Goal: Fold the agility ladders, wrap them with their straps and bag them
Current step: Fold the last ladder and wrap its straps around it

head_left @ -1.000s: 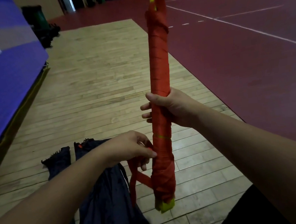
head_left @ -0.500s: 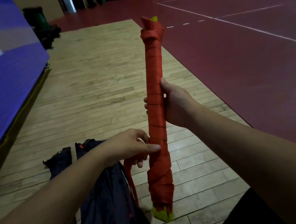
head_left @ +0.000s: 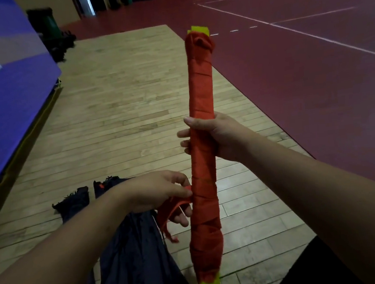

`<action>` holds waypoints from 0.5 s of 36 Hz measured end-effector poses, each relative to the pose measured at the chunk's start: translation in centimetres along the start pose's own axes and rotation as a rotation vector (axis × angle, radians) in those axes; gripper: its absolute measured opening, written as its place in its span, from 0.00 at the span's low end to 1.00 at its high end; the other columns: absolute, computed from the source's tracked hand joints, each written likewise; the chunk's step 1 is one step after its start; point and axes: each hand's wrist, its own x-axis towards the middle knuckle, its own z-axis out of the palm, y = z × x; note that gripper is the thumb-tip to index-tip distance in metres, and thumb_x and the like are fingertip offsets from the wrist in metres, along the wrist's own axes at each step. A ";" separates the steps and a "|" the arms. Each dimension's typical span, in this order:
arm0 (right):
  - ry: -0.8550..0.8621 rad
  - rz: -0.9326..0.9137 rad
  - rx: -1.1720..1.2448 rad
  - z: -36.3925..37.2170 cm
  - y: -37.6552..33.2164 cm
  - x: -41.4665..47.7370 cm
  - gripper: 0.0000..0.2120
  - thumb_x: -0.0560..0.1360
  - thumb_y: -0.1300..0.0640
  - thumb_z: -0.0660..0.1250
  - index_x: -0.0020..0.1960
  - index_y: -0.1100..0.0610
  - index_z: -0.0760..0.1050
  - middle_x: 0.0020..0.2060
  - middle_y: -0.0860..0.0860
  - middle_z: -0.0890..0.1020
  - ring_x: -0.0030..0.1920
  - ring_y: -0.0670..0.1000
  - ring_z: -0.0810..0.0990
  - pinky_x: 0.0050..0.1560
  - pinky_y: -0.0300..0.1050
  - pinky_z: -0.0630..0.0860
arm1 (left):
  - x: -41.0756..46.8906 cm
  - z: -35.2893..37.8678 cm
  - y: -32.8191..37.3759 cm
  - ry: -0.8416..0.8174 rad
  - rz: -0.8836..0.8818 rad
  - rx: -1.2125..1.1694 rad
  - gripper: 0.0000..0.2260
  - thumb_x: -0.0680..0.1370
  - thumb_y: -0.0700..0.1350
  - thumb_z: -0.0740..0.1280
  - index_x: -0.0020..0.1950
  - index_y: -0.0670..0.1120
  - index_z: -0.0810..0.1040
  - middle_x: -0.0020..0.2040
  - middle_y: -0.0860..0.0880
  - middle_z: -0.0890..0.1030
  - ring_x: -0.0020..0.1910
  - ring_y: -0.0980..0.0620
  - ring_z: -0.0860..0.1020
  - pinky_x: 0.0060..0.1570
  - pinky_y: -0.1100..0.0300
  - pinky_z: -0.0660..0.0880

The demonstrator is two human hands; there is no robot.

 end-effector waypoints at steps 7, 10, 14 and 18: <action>0.175 0.029 0.008 0.1 -0.1 1.0 0.30 0.81 0.35 0.56 0.63 0.60 0.73 0.42 0.60 0.82 0.39 0.57 0.82 0.47 0.53 0.82 | 0.3 0.0 0.2 0.059 0.053 0.117 0.06 0.81 0.42 0.67 0.58 0.43 0.77 0.40 0.43 0.84 0.28 0.53 0.76 0.26 0.63 0.71; 0.168 0.084 0.089 0.4 -0.4 0.9 0.29 0.84 0.37 0.50 0.65 0.60 0.73 0.45 0.63 0.82 0.41 0.58 0.82 0.47 0.52 0.81 | 0.4 -0.5 -0.1 0.088 0.032 0.100 0.05 0.80 0.42 0.69 0.55 0.44 0.79 0.38 0.41 0.83 0.27 0.52 0.77 0.28 0.63 0.72; 0.155 0.094 0.106 0.6 -0.5 0.3 0.21 0.84 0.42 0.56 0.57 0.59 0.75 0.42 0.60 0.79 0.43 0.57 0.79 0.52 0.52 0.78 | -0.1 -0.5 0.3 0.104 0.030 0.108 0.02 0.80 0.39 0.68 0.52 0.41 0.78 0.40 0.41 0.84 0.28 0.52 0.78 0.28 0.63 0.73; 0.142 0.086 0.087 1.0 -0.7 0.3 0.26 0.75 0.38 0.69 0.58 0.60 0.75 0.35 0.52 0.76 0.36 0.51 0.68 0.42 0.45 0.67 | -0.7 -0.2 0.9 0.102 0.038 0.119 0.02 0.80 0.37 0.65 0.50 0.39 0.77 0.38 0.43 0.83 0.31 0.51 0.79 0.33 0.58 0.77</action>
